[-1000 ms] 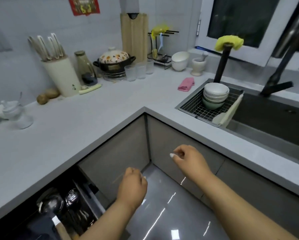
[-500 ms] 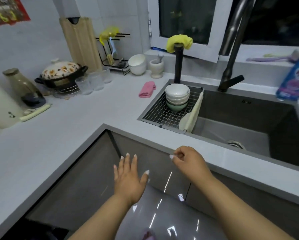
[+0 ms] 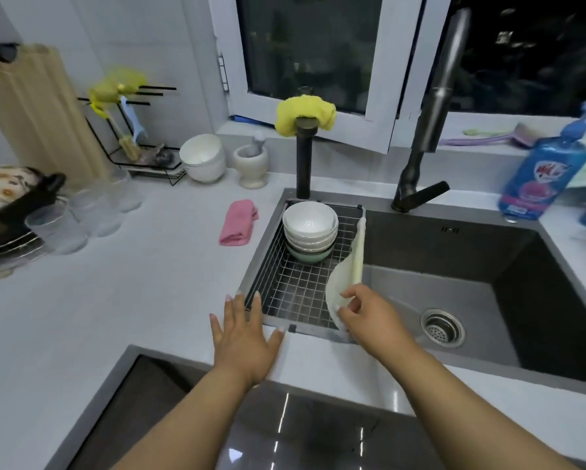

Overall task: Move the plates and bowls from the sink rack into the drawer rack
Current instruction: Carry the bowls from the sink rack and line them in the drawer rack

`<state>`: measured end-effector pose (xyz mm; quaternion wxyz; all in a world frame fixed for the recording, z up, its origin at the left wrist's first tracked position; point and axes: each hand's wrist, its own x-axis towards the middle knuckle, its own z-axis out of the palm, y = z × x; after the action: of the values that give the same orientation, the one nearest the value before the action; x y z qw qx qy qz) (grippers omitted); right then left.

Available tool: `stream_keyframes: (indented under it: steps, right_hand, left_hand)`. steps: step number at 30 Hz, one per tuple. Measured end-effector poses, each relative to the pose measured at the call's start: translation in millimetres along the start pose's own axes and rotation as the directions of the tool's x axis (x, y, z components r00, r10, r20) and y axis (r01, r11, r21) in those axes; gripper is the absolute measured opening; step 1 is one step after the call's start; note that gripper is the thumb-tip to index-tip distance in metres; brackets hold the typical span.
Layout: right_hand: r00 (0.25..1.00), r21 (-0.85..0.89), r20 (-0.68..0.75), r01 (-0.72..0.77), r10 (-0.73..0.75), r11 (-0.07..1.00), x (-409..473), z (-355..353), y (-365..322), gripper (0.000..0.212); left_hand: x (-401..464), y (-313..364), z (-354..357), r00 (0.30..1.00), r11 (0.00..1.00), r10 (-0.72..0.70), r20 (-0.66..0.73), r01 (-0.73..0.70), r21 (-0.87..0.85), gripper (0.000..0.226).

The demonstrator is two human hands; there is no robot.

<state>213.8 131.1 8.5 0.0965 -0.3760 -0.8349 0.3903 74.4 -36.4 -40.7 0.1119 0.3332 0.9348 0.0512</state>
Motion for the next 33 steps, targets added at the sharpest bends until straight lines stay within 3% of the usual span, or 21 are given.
stream_keyframes:
  steps: [6,12,18,24,33]
  right_hand:
    - [0.999,0.028,-0.012,-0.038,0.038,0.999,64.6,19.9,-27.2,0.034]
    - [0.994,-0.035,0.044,-0.101,0.102,0.994,141.1,36.3,-45.1,0.051]
    - [0.979,-0.184,0.103,-0.158,0.178,0.970,201.7,46.8,-53.4,0.059]
    - [0.956,-0.324,0.221,-0.115,0.193,0.939,215.2,47.8,-55.2,0.027]
    - [0.960,-0.337,0.182,-0.143,0.214,0.931,218.4,42.2,-64.5,0.037]
  left_hand:
    - [65.5,-21.5,-1.5,0.996,0.997,0.071,0.055,-0.073,0.036,0.078]
    - [85.4,-31.6,1.2,0.979,0.979,0.199,-0.055,-0.195,0.063,0.084]
    - [89.9,-36.2,10.5,0.969,0.977,0.214,-0.125,-0.213,0.015,0.083]
    - [92.5,-37.8,14.9,0.971,0.977,0.212,-0.110,-0.209,0.034,0.075]
    - [93.5,-38.2,15.0,0.973,0.978,0.205,-0.106,-0.200,0.050,0.076]
